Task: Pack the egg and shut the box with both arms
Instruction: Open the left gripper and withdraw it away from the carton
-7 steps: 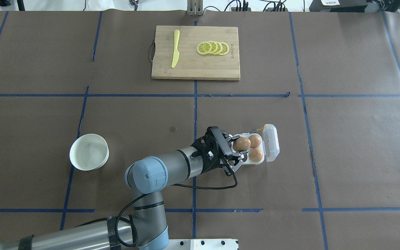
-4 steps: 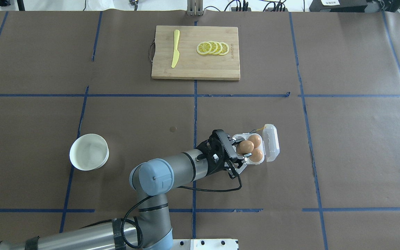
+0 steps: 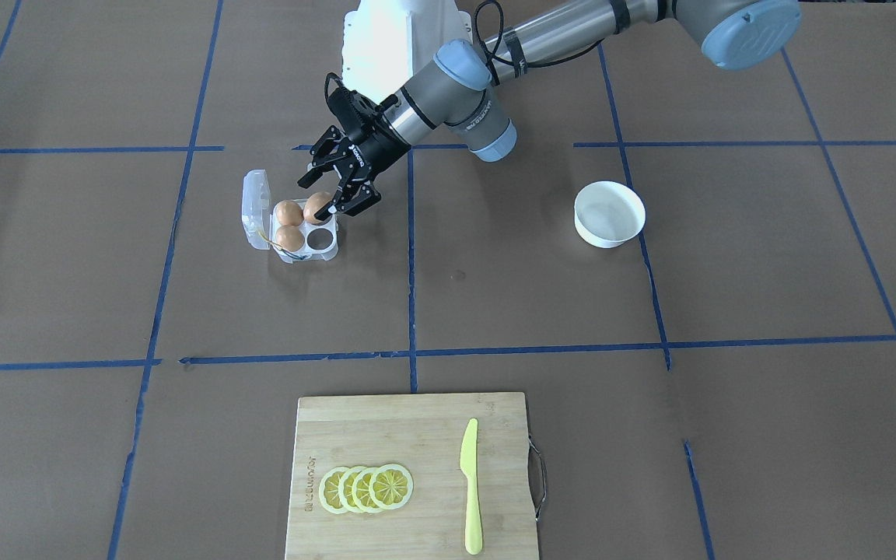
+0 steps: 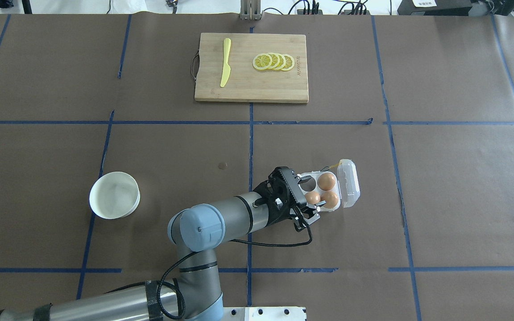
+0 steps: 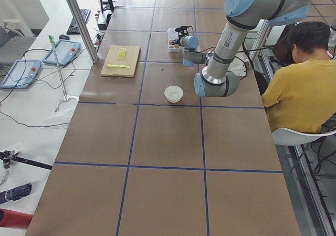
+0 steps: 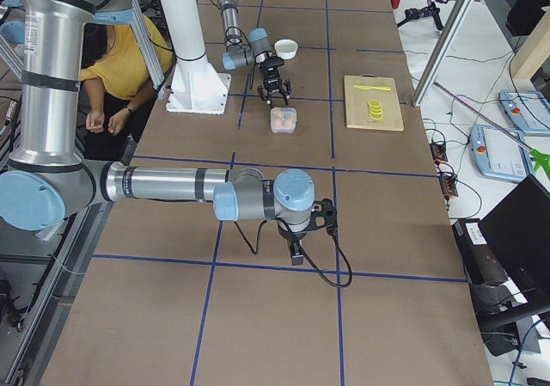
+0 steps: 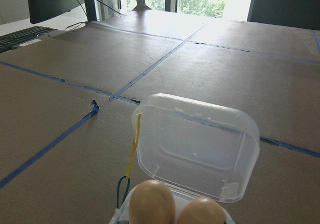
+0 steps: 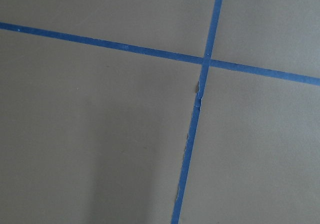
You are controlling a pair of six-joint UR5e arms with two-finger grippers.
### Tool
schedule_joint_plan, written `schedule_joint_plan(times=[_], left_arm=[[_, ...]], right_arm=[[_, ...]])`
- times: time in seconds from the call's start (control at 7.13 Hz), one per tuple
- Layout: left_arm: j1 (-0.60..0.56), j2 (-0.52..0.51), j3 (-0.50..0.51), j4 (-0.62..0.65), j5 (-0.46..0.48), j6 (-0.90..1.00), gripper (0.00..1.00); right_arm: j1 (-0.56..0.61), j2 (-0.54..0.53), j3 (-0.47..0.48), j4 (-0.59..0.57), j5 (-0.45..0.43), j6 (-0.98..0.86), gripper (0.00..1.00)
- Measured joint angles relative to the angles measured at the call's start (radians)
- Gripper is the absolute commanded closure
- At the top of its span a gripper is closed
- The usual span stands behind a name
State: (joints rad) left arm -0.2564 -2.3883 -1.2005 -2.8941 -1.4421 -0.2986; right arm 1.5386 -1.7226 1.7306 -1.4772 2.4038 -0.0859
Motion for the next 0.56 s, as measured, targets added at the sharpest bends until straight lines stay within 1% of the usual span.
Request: schedule_joint_plan(times=[0.42, 0.56], left_arm=[[-0.017, -0.002, -0.023, 0.010, -0.018, -0.008, 0.00], [-0.048, -0.001, -0.046, 0.039, -0.065, -0.017, 0.00]], right_arm=[[0.000, -0.001, 0.000, 0.000, 0.000, 0.000, 0.00], [0.000, -0.001, 0.000, 0.000, 0.000, 0.000, 0.00]])
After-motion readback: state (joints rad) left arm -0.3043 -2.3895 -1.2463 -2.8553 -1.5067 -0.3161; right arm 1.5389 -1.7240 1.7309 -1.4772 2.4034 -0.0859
